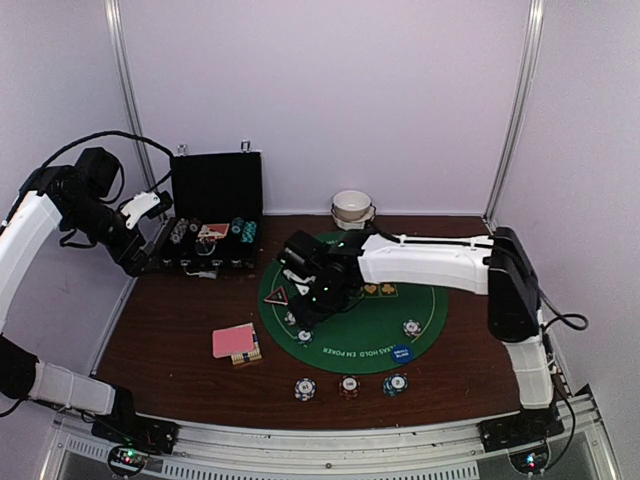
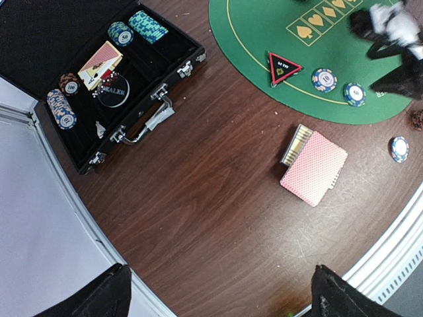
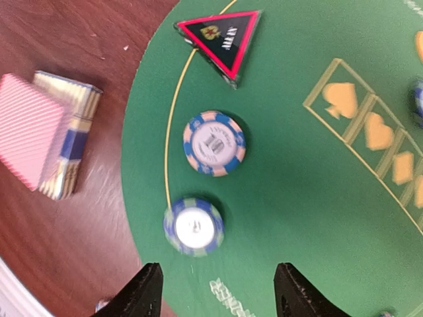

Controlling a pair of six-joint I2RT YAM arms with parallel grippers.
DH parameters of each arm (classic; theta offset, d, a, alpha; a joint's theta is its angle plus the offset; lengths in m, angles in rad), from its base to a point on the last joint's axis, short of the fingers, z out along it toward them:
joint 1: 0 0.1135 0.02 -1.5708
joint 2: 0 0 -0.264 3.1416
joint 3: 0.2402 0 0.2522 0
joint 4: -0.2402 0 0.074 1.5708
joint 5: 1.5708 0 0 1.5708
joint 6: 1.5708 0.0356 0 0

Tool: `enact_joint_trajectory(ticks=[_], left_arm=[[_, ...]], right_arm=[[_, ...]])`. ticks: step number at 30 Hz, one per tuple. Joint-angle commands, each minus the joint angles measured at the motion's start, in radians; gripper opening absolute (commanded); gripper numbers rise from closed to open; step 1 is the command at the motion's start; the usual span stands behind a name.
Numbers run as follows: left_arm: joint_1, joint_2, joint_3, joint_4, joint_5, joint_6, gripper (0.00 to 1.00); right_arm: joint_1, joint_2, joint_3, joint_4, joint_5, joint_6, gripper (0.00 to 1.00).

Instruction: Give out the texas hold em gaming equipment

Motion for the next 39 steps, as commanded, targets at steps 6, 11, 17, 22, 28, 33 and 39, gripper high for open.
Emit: enact_joint_trajectory(ticks=[6,11,17,22,28,33,39], left_arm=[[0.007,0.003,0.028,0.009,0.019,0.003,0.97],[0.006,0.006,0.032,0.006,0.024,0.002,0.98],[0.006,0.013,0.038,0.001,0.031,-0.001,0.98],[0.006,0.012,0.041,-0.001,0.034,-0.004,0.97],[0.006,0.008,0.043,-0.006,0.030,-0.003,0.98],[0.006,0.007,0.040,-0.006,0.028,0.000,0.97],[0.006,0.007,0.042,-0.006,0.022,0.004,0.98]], right_arm=[[-0.004,-0.398,-0.412,-0.021,0.076,0.104,0.63],[0.002,-0.567,-0.667,-0.011,0.033,0.220,0.71],[0.023,-0.675,-0.848,0.007,-0.025,0.323,0.77],[0.032,-0.693,-0.909,0.040,-0.049,0.347,0.81],[0.035,-0.661,-0.926,0.108,-0.100,0.349,0.83],[0.043,-0.613,-0.928,0.131,-0.116,0.343,0.84],[0.049,-0.573,-0.945,0.137,-0.107,0.339,0.84]])
